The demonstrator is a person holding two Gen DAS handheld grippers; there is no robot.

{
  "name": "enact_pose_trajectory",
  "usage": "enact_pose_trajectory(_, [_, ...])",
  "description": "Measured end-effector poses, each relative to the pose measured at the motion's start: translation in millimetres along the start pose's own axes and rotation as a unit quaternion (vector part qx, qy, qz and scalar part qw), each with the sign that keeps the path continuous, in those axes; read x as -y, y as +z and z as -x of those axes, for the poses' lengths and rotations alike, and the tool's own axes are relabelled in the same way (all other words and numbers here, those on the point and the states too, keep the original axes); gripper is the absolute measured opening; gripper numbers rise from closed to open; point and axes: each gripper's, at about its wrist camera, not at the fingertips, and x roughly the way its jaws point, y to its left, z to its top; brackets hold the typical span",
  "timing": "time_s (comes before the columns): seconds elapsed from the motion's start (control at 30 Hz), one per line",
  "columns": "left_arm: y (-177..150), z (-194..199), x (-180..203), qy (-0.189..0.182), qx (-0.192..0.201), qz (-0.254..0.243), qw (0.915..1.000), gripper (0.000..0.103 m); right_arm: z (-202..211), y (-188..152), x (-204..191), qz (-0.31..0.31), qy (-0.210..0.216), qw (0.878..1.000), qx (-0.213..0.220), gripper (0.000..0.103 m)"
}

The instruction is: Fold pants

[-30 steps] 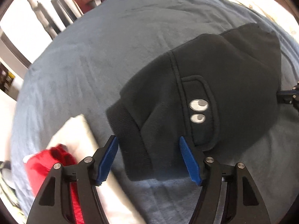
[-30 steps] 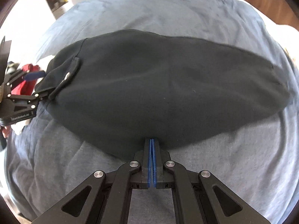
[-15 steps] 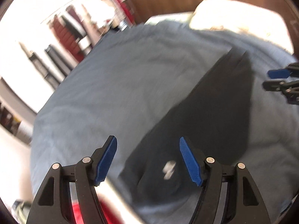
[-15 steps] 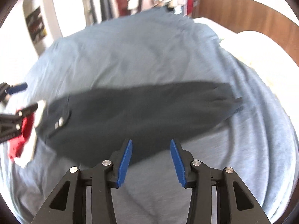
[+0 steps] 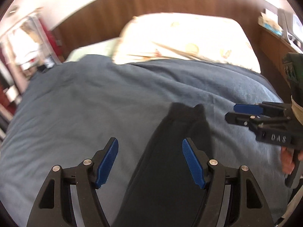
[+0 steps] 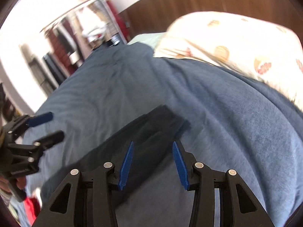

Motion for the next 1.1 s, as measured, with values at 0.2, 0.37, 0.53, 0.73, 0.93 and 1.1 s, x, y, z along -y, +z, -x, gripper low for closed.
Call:
enact_pose_trajectory(0.2, [34, -82, 11, -0.087, -0.053, -0.048, 0.9936, 0.068, -47, 12, 33, -0.070, 0.004, 0.998, -0.007, 0.044])
enact_pose_trajectory(0.37, [43, -131, 17, -0.118, -0.092, -0.085, 0.9851, 0.064, -79, 12, 48, -0.101, 0.012, 0.995, -0.019, 0.044])
enact_pose_trajectory(0.53, [40, -162, 18, -0.152, -0.125, -0.086, 0.9767, 0.030, -106, 12, 62, -0.117, 0.020, 0.992, -0.035, 0.044])
enact_pose_trajectory(0.73, [44, -162, 17, -0.169, -0.106, -0.074, 0.9771, 0.008, -114, 11, 69, -0.123, 0.021, 0.991, -0.038, 0.044])
enact_pose_trajectory(0.93, [60, -172, 14, -0.161, -0.080, -0.051, 0.9824, 0.002, -115, 8, 70, -0.124, 0.019, 0.991, -0.040, 0.044])
enact_pose_trajectory(1.1, [67, -167, 10, -0.200, -0.098, -0.043, 0.9740, 0.028, -117, 7, 73, -0.127, 0.028, 0.990, -0.044, 0.044])
